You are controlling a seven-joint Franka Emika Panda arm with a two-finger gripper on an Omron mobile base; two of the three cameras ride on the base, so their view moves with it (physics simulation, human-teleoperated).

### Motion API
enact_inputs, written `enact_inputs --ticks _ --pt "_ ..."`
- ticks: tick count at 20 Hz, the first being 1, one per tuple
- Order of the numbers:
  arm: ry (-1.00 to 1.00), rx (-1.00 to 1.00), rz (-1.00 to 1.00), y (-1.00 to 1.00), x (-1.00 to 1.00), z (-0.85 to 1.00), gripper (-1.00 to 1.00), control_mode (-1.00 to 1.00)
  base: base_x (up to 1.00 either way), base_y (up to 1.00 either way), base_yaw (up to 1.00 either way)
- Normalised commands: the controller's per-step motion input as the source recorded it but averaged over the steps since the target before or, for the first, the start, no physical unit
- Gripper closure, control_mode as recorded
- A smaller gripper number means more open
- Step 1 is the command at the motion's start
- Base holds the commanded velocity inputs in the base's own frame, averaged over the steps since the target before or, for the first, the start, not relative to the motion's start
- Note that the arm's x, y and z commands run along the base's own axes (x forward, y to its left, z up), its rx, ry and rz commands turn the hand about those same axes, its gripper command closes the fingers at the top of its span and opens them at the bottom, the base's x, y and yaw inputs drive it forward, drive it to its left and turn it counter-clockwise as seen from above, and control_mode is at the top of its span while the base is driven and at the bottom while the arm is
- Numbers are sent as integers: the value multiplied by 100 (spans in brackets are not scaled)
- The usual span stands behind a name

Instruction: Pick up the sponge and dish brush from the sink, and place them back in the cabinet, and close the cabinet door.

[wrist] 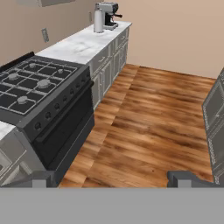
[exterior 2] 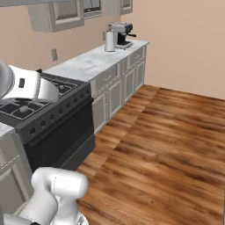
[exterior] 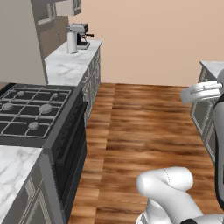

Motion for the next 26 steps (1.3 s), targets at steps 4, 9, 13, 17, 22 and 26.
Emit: enact_inputs --ticks 4,9,13,17,22,26 --pt "0 0 0 0 0 0 -100 100 0 -27 -50" --pt "0 0 0 0 0 0 -100 100 3 -25 -49" --pt "0 0 0 0 0 0 -100 100 11 -26 -48" --pt "0 0 0 0 0 0 -100 100 15 -31 -45" --pt "0 0 0 0 0 0 -100 100 25 -25 -42" --pt "0 0 0 0 0 0 -100 100 49 -23 -32"
